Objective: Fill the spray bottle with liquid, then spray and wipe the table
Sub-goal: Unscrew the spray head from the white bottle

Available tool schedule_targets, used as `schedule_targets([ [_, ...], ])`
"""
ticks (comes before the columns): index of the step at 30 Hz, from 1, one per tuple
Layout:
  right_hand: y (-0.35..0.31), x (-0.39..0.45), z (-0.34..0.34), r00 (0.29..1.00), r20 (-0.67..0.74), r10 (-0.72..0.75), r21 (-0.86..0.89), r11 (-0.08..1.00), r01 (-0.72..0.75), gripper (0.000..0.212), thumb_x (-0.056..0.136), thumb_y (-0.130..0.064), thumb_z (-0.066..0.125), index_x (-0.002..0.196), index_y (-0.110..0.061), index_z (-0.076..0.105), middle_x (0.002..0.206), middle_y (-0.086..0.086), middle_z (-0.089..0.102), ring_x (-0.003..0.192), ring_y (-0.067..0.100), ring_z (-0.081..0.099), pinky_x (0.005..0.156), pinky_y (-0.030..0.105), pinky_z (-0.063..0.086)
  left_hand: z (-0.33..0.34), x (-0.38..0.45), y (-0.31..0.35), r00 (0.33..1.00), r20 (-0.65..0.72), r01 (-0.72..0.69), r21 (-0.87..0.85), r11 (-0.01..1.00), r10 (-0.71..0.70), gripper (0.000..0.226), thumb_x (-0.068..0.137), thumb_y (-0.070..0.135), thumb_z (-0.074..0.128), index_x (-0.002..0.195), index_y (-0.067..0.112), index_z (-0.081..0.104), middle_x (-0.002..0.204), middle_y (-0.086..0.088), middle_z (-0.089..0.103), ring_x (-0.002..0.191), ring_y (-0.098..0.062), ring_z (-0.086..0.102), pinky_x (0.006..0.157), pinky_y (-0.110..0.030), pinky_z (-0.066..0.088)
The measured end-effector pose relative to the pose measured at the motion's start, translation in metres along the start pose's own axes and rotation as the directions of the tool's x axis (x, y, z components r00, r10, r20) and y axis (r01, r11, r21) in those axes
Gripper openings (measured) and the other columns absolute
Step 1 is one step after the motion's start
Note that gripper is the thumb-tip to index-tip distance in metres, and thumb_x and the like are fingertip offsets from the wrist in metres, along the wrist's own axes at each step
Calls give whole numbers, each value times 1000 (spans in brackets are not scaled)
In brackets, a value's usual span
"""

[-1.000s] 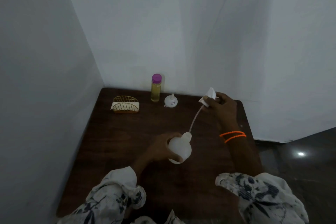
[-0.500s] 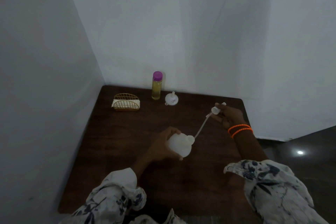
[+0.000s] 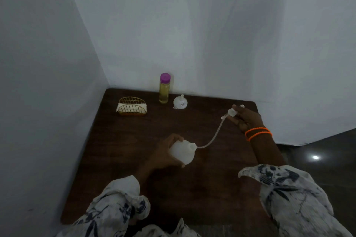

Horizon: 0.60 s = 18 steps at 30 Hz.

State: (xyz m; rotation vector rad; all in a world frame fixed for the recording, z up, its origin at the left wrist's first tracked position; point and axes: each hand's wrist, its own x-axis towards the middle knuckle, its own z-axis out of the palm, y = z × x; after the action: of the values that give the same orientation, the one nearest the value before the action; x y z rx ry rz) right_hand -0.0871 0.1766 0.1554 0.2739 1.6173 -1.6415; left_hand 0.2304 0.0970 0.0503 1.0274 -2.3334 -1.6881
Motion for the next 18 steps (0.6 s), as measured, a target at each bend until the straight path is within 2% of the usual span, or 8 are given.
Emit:
schedule_targets([
  [7,0,5,-10,999,-4,51,-30,998,-51,4,91,2,70,92,-1,68,100,15,69,92,27,69,47,36,61,-2,2,-3,999,-37,14,-5,1000,-14,89,53,38,98,123,56,46,138,23,47,128,-13,51,100,-46,57],
  [10,3,8,-14,996,31,81,-45,996,-80,4,94,0,67,98,-3,67,108,15,67,104,28,67,57,41,64,-2,3,-4,996,-74,38,-20,999,-39,87,55,33,98,120,55,45,139,20,46,129,-13,49,101,-46,56],
  [12,5,9,-15,992,68,108,-19,994,-107,8,96,-2,64,104,-2,65,112,17,66,103,29,67,61,40,63,-2,5,-6,992,-112,53,-33,998,-56,86,55,31,99,119,53,45,139,19,46,129,-13,49,100,-47,56],
  [15,9,6,-15,975,159,155,3,988,-157,11,100,-8,59,105,1,63,108,21,67,99,29,67,57,34,64,-3,9,-8,987,-145,66,-40,997,-71,87,56,29,99,120,51,45,139,16,46,129,-14,48,102,-49,55],
  [18,10,5,-15,960,218,174,33,982,-185,17,102,-9,55,106,3,66,111,22,68,104,29,66,67,35,66,-4,14,-9,984,-159,82,-29,996,-85,88,55,30,99,121,51,44,137,18,45,128,-13,48,102,-47,54],
])
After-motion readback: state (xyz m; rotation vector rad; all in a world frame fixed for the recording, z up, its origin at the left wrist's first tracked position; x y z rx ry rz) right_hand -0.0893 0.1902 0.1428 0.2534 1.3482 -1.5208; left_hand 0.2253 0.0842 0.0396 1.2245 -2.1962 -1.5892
